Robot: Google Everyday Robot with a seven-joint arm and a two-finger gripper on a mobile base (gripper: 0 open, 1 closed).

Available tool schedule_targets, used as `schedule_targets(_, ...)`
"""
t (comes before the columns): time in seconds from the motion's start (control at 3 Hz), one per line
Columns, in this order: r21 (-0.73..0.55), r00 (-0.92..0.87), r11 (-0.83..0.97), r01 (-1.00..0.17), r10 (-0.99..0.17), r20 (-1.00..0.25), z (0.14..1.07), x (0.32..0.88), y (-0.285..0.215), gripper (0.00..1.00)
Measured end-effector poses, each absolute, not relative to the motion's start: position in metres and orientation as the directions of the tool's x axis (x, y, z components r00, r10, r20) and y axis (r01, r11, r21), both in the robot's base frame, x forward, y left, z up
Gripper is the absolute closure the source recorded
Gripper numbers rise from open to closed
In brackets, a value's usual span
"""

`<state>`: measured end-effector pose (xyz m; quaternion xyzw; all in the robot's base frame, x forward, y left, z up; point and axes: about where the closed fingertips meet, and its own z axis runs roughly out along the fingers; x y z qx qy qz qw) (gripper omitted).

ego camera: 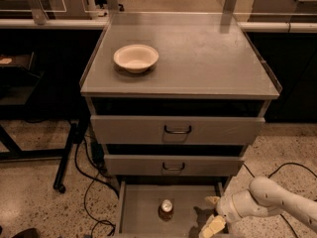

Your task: Pick orange can from bottom drawer and place on counter

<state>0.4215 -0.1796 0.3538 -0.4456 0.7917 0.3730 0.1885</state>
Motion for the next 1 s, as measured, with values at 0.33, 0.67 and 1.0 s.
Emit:
schedule_targets(0.33, 0.426, -0.535, 0.325, -0.844, -0.56, -0.632, 0.353, 0.421, -0.179, 0.0)
schedule_targets(0.67, 0.417, -0.534, 0.333, -0.846, -0.525, -0.663, 0.334, 0.433, -0.173, 0.0)
schedule_targets(1.0, 0.426, -0.542, 0.336, -0.84, -0.49, -0.683, 0.288, 0.462, -0.169, 0.0)
